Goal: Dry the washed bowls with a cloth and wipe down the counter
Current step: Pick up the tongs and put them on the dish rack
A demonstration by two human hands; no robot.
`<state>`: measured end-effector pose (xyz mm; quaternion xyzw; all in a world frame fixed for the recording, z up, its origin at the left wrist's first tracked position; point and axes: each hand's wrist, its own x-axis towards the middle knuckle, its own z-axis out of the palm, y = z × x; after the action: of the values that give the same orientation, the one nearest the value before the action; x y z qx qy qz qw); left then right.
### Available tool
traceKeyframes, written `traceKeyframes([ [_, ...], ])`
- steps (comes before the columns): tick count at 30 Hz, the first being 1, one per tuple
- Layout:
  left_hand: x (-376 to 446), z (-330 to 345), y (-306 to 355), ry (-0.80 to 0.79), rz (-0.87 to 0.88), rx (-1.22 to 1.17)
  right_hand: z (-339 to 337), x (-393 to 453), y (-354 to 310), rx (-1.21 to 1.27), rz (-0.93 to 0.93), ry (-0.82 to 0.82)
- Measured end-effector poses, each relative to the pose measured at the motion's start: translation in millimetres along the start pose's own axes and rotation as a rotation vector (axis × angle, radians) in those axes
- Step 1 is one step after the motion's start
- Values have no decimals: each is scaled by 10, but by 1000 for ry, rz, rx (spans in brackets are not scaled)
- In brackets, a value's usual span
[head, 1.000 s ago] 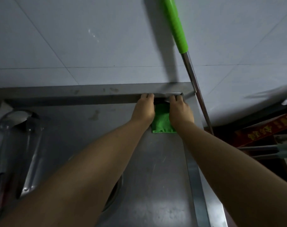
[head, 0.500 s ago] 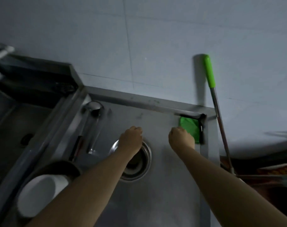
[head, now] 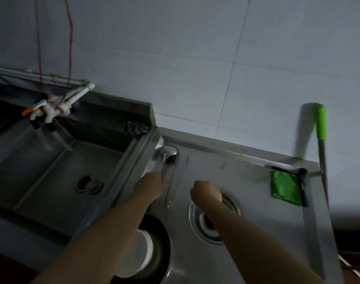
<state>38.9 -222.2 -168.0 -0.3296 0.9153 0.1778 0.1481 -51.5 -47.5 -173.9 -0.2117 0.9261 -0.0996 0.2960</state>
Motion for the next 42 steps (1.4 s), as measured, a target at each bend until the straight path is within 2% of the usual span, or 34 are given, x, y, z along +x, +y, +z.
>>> traceKeyframes([
  [6, 528, 208, -461, -126, -9, -72, 468, 422, -516, 192, 158, -48],
  [13, 969, 638, -561, -95, 4, -53, 820, 1001, -912, 292, 319, 27],
  [21, 1006, 781, -553, -120, -29, -98, 899, 1302, -942, 404, 432, 60],
  [28, 1031, 631, -435, -42, -48, -220, 697, 1215, -837, 405, 390, 93],
  [35, 725, 379, -334, -4, -30, -327, 282, 865, -762, 361, 304, 136],
  [42, 49, -85, -296, 176, 28, -281, -248, 252, -737, 256, 168, 188],
])
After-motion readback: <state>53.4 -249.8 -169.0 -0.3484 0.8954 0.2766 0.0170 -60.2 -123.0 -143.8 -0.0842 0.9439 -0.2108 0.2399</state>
